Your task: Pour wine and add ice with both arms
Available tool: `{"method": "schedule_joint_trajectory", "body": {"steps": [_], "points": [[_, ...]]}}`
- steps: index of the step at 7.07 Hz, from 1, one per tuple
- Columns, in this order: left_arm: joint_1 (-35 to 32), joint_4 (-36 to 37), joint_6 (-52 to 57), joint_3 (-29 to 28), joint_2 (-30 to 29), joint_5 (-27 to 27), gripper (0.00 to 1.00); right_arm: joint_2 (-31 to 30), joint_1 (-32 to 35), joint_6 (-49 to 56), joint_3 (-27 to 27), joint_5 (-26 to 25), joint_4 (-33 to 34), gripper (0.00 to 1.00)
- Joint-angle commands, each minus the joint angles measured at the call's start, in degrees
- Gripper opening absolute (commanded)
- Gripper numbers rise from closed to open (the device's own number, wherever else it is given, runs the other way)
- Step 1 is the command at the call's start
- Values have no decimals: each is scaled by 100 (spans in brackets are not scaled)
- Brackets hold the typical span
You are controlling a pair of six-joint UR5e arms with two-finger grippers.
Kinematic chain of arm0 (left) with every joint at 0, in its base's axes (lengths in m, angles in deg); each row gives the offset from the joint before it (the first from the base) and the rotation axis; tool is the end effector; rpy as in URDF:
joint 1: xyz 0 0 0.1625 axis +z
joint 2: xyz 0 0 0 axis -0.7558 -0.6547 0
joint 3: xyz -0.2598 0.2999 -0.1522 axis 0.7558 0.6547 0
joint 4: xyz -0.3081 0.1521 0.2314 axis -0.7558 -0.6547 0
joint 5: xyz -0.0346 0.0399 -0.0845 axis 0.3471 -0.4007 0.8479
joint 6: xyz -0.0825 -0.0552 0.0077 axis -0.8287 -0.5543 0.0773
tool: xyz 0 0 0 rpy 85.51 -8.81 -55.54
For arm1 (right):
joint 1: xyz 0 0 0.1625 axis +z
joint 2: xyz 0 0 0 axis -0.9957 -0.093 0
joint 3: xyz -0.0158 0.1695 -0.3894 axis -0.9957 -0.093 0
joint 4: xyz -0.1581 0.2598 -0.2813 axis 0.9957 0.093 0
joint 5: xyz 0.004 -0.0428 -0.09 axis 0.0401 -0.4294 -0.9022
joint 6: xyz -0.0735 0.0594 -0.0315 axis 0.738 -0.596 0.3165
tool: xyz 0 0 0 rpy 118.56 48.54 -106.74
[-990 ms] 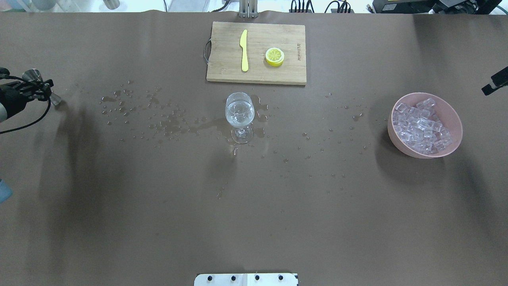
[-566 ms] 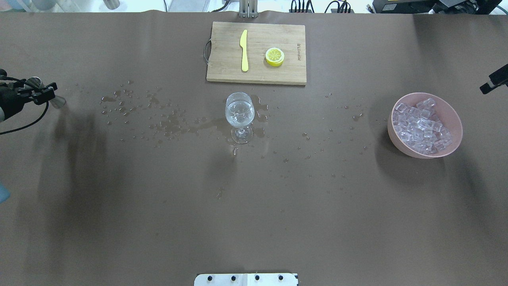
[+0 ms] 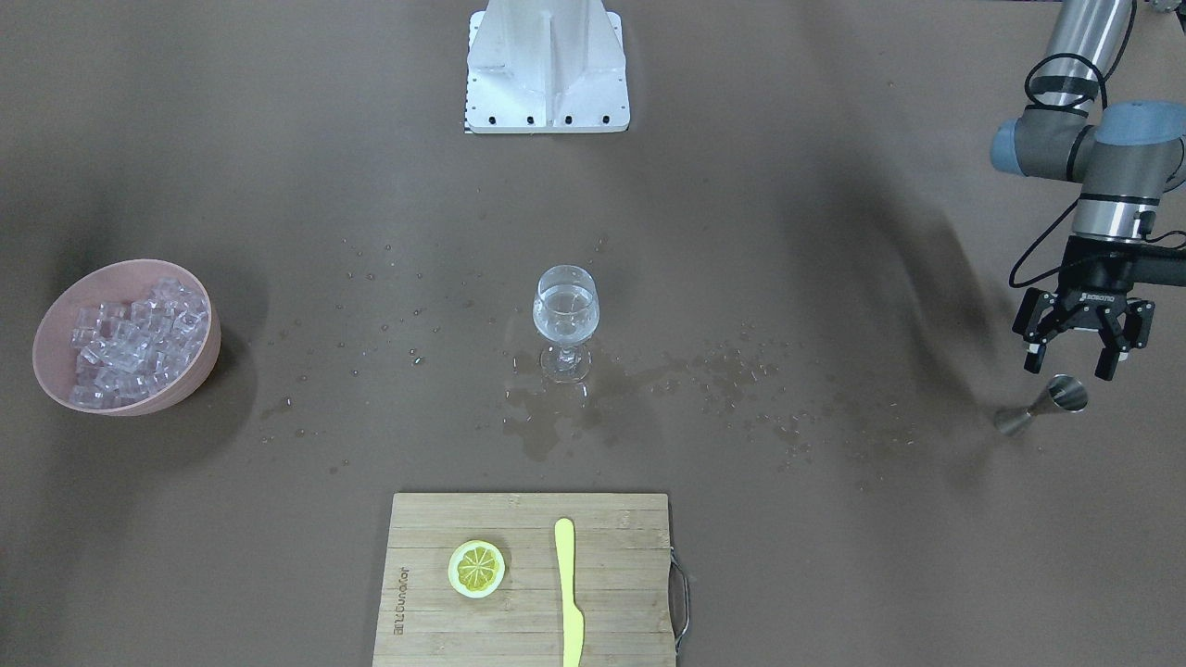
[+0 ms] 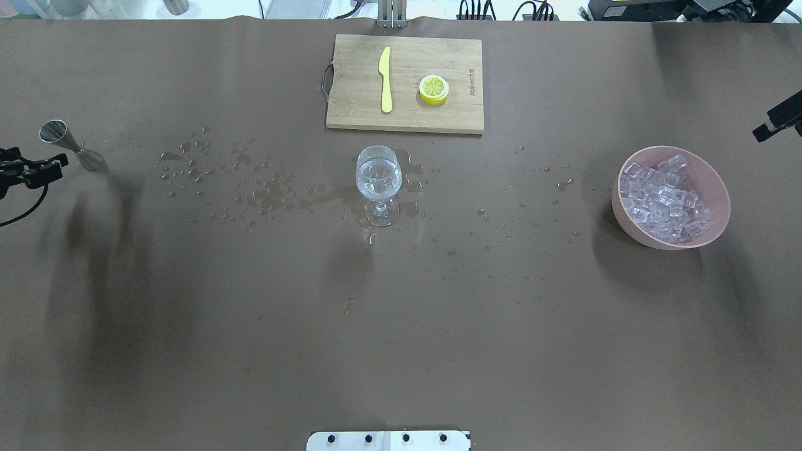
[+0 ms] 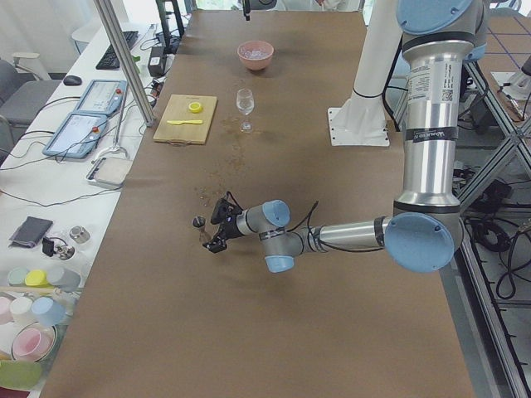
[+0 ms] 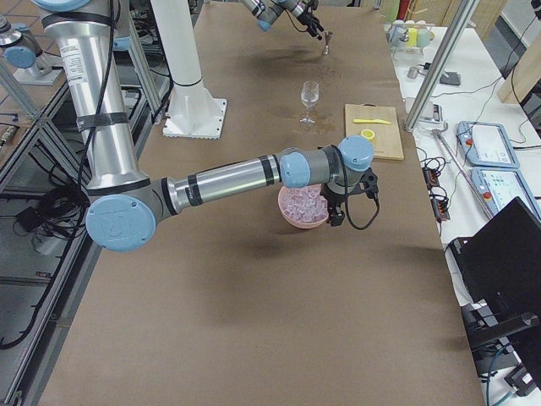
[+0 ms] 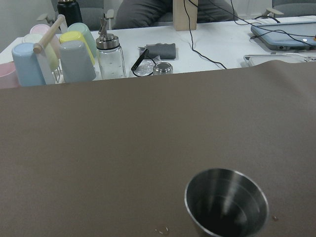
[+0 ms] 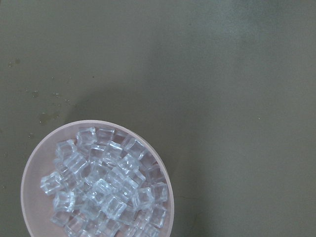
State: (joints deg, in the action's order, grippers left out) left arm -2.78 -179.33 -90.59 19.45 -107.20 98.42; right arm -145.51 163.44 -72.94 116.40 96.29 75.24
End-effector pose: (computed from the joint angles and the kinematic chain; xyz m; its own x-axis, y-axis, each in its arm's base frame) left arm 0.1892 -0.4570 0.6474 0.6826 0.1710 -0.7105 0.4538 0.6628 0.5956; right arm -0.0579 -0.5647 0.5059 0.5616 -0.2222 0.7970 0.1639 0.9740 0.1561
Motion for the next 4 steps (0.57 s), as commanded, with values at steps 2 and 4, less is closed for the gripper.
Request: {"method": "schedule_joint_trajectory", "body": {"steps": [2,4], "points": [[-1248,533,1,382,395,2762,97,406,-326,-660,40,-321,-50,100],[-2558,1816,27,435,211,4683,97,364,-817,-1554,23,-759,-916,100]]}}
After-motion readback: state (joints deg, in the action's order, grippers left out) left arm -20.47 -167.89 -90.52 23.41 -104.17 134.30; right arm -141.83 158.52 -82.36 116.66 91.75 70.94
